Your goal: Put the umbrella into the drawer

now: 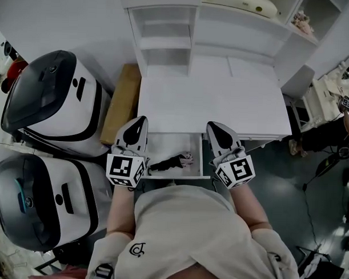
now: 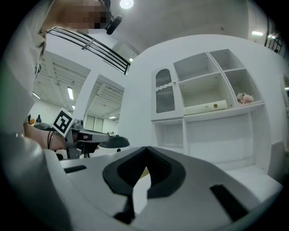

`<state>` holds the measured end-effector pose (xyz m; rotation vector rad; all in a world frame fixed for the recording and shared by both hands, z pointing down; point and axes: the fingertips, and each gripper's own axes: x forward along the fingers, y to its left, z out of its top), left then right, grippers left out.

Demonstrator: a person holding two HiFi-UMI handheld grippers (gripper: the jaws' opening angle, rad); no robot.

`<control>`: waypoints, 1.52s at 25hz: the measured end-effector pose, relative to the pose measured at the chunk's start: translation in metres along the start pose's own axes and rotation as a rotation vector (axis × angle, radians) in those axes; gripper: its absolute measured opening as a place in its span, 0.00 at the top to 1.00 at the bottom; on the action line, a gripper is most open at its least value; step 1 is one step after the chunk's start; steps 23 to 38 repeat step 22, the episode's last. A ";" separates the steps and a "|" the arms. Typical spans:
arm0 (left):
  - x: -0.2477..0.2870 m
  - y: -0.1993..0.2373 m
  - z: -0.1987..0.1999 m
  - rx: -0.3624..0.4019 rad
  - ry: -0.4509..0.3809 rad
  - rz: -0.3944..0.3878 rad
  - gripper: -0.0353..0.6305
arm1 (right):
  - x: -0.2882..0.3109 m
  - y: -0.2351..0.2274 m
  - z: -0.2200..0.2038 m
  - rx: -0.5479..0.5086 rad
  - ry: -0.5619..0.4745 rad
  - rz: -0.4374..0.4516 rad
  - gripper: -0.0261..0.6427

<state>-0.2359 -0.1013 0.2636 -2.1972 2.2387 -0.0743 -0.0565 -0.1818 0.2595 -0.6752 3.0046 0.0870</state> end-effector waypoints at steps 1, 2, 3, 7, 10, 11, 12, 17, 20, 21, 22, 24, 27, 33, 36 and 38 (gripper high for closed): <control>0.001 -0.003 -0.001 0.002 0.002 -0.005 0.93 | -0.001 0.001 0.000 0.000 -0.003 0.006 0.95; 0.002 -0.006 -0.001 0.002 0.002 -0.011 0.93 | -0.001 0.001 0.001 0.001 -0.006 0.009 0.95; 0.003 -0.008 -0.002 0.002 0.003 -0.018 0.93 | -0.002 0.001 0.001 0.003 -0.008 0.009 0.95; 0.007 -0.017 -0.004 0.011 0.013 -0.041 0.93 | -0.004 0.000 0.002 0.008 -0.014 0.000 0.95; 0.008 -0.020 -0.006 0.024 0.023 -0.051 0.93 | -0.005 0.000 0.001 0.016 -0.012 -0.007 0.95; 0.009 -0.021 -0.007 0.026 0.024 -0.055 0.93 | -0.005 0.000 0.001 0.018 -0.014 -0.008 0.95; 0.009 -0.022 -0.007 0.026 0.024 -0.060 0.93 | -0.005 0.001 0.002 0.018 -0.018 -0.009 0.95; 0.010 -0.026 -0.008 0.023 0.020 -0.082 0.93 | -0.005 0.004 0.006 0.009 -0.032 -0.018 0.95; 0.011 -0.025 -0.007 0.028 0.014 -0.086 0.93 | -0.003 0.005 0.005 0.010 -0.030 -0.022 0.95; 0.012 -0.025 -0.007 0.032 0.013 -0.085 0.93 | -0.003 0.005 0.004 0.010 -0.028 -0.023 0.95; 0.012 -0.024 -0.007 0.036 0.012 -0.085 0.93 | -0.002 0.006 0.003 0.010 -0.027 -0.025 0.95; 0.012 -0.024 -0.007 0.036 0.012 -0.085 0.93 | -0.002 0.006 0.003 0.010 -0.027 -0.025 0.95; 0.012 -0.024 -0.007 0.036 0.012 -0.085 0.93 | -0.002 0.006 0.003 0.010 -0.027 -0.025 0.95; 0.012 -0.024 -0.007 0.036 0.012 -0.085 0.93 | -0.002 0.006 0.003 0.010 -0.027 -0.025 0.95; 0.012 -0.024 -0.007 0.036 0.012 -0.085 0.93 | -0.002 0.006 0.003 0.010 -0.027 -0.025 0.95; 0.012 -0.024 -0.007 0.036 0.012 -0.085 0.93 | -0.002 0.006 0.003 0.010 -0.027 -0.025 0.95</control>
